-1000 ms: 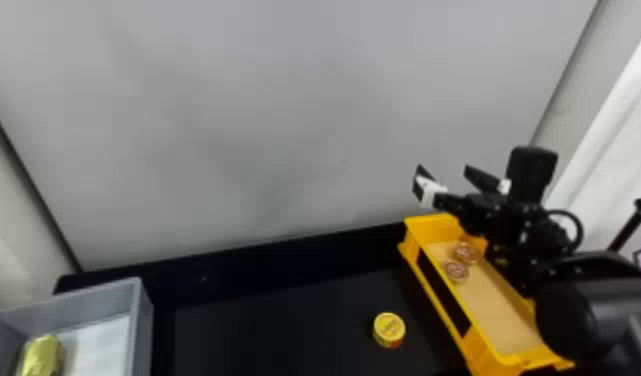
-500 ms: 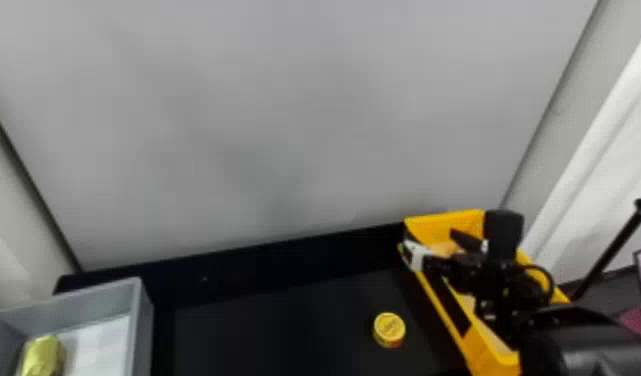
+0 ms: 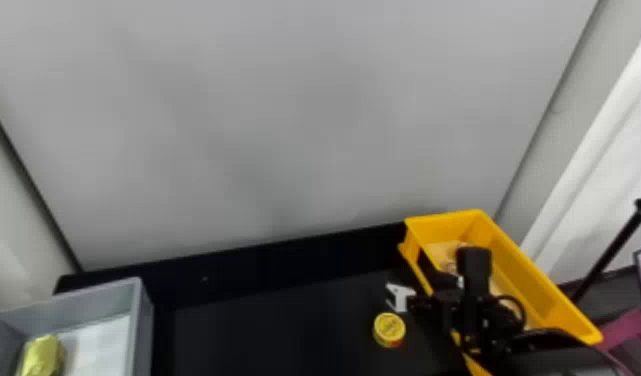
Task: Pick up the round yellow can and place it in the yellow rectangular box
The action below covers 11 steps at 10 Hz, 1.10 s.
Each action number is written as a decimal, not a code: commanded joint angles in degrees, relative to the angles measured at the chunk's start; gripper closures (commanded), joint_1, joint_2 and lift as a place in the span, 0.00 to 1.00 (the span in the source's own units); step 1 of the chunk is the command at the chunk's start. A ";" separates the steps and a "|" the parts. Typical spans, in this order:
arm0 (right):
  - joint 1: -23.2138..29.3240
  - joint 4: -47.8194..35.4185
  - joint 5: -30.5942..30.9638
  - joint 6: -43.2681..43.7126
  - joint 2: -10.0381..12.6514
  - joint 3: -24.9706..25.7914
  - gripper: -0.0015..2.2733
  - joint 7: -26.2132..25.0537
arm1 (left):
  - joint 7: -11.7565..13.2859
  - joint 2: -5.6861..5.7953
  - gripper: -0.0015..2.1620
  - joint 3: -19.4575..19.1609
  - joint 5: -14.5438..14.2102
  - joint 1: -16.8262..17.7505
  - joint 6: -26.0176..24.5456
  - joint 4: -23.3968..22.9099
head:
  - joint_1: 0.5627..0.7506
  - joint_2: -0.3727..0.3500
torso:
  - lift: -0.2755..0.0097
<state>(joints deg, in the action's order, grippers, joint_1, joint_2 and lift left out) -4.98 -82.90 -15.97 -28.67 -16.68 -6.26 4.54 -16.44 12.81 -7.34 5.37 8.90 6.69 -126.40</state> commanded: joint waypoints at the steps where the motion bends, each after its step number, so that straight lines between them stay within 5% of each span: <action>1: -1.26 5.11 0.59 -0.08 0.24 -2.35 0.03 1.00 | 0.00 -0.06 0.15 0.31 -0.01 0.24 -0.01 0.10 | 0.23 0.40 | 0.96; 11: -3.90 16.63 0.59 0.89 1.21 -6.05 0.05 3.82 | 0.00 -0.14 0.15 1.89 -0.01 0.76 0.25 0.71 | 0.23 0.40 | 0.96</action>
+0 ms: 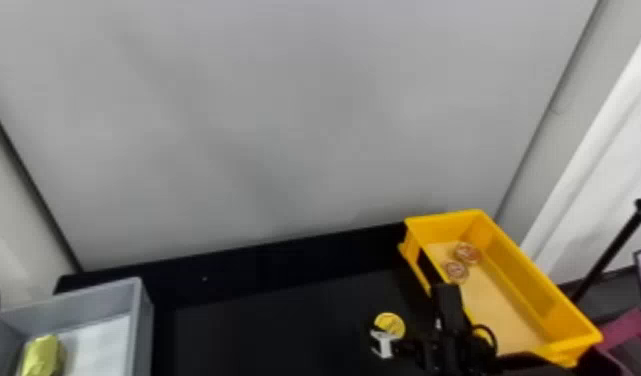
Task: Pick up the round yellow can and place it in the yellow rectangular box
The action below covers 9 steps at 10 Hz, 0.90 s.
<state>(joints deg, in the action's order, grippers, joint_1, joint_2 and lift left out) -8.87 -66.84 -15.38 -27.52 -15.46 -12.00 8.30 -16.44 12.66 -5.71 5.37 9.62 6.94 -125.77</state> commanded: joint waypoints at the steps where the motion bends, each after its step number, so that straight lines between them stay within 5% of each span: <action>1: -0.01 0.66 0.00 -0.53 0.08 -0.40 0.05 0.40 | 0.00 0.00 0.15 0.25 -0.01 0.14 0.00 0.09 | 0.23 0.40 | 0.96; 5: -0.18 0.66 0.00 -1.85 0.08 -0.66 0.06 0.31 | 0.00 -0.09 0.15 0.69 -0.10 0.23 0.00 0.26 | 0.23 0.40 | 0.96; 7: -0.18 0.57 0.00 -1.94 -0.01 -0.48 0.23 0.40 | 0.09 -0.09 0.15 0.87 -0.10 0.23 0.00 0.35 | 0.23 0.40 | 0.96; 9: 0.08 -0.22 0.00 -2.11 -0.36 -0.04 0.27 1.72 | 0.18 -0.09 0.15 0.78 -0.19 -0.04 -0.09 0.35 | 0.23 0.40 | 0.96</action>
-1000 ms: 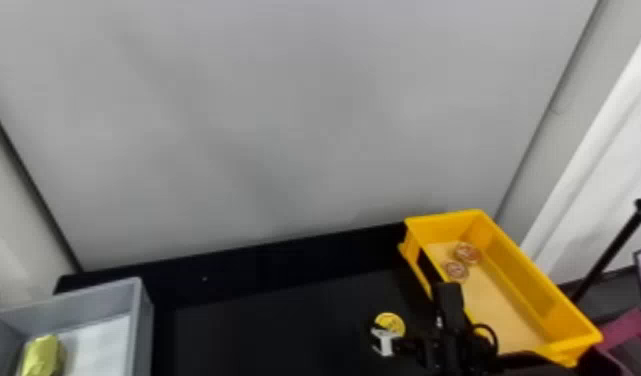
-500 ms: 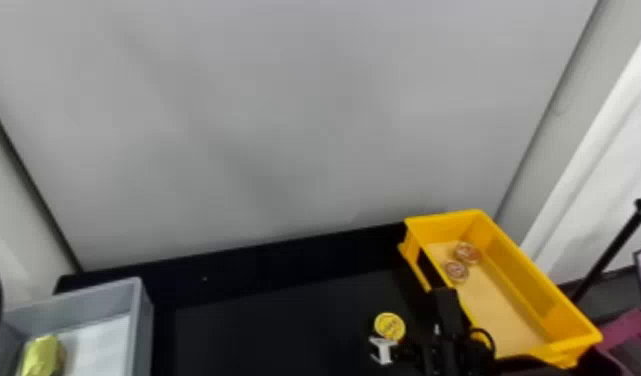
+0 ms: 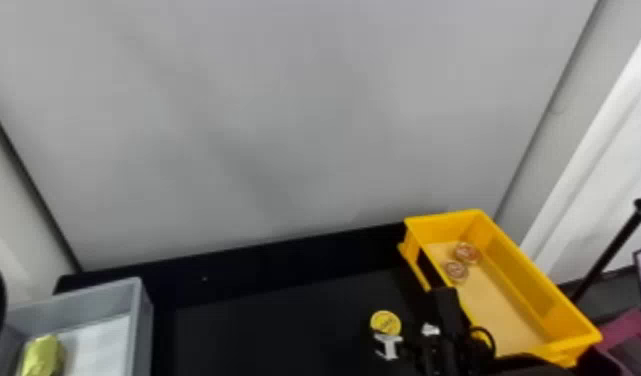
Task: Pick up the round yellow can and place it in the yellow rectangular box
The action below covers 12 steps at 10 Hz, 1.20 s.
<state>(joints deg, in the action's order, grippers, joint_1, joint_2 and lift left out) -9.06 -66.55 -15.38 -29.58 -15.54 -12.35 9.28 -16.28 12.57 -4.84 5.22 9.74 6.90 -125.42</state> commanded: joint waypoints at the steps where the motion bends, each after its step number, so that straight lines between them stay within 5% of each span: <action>1: 1.06 -1.83 0.00 -0.05 -0.28 1.10 0.29 1.36 | 0.01 0.00 0.15 -0.08 -0.13 -0.25 -0.04 0.00 | 0.23 0.40 | 0.96; 7: 7.39 -31.63 0.00 -11.92 -0.37 8.83 0.30 -3.22 | 0.01 -0.52 0.15 -0.79 -0.21 -0.78 -0.30 -0.17 | 0.23 0.40 | 0.96; 12: 9.24 -34.97 1.32 -13.07 -1.51 20.88 0.30 -4.54 | 0.28 -0.44 0.15 -1.05 -0.21 -0.95 -0.57 -0.35 | 0.23 0.40 | 0.96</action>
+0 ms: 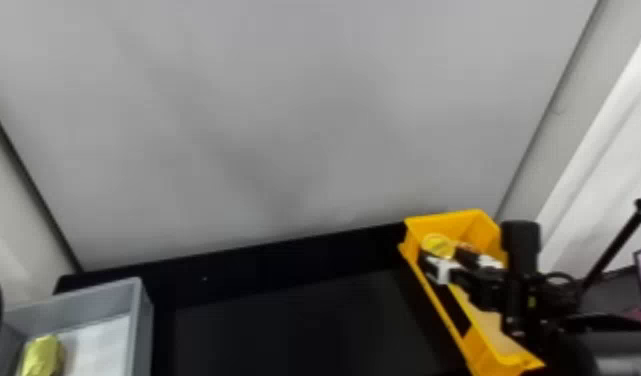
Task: Pick up the round yellow can and place it in the yellow rectangular box
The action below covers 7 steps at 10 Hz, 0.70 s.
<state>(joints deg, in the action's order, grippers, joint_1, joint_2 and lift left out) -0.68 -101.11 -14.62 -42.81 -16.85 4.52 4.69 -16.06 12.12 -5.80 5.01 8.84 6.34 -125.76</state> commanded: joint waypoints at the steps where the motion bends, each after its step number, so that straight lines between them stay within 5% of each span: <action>1: 1.30 -0.31 0.56 0.43 -0.82 6.11 0.30 -0.12 | 0.06 0.01 0.15 -0.18 0.00 -0.14 -0.01 -0.01 | 0.23 0.40 | 0.96; 7: 2.35 9.18 0.47 4.21 -2.31 11.47 0.31 1.20 | 0.32 0.01 0.15 -0.01 0.00 0.12 -0.01 -0.01 | 0.23 0.40 | 0.96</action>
<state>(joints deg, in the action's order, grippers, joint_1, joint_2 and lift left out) 1.51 -94.95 -14.13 -39.52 -19.18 14.96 5.26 -15.75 12.14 -5.80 5.01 8.93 6.33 -125.77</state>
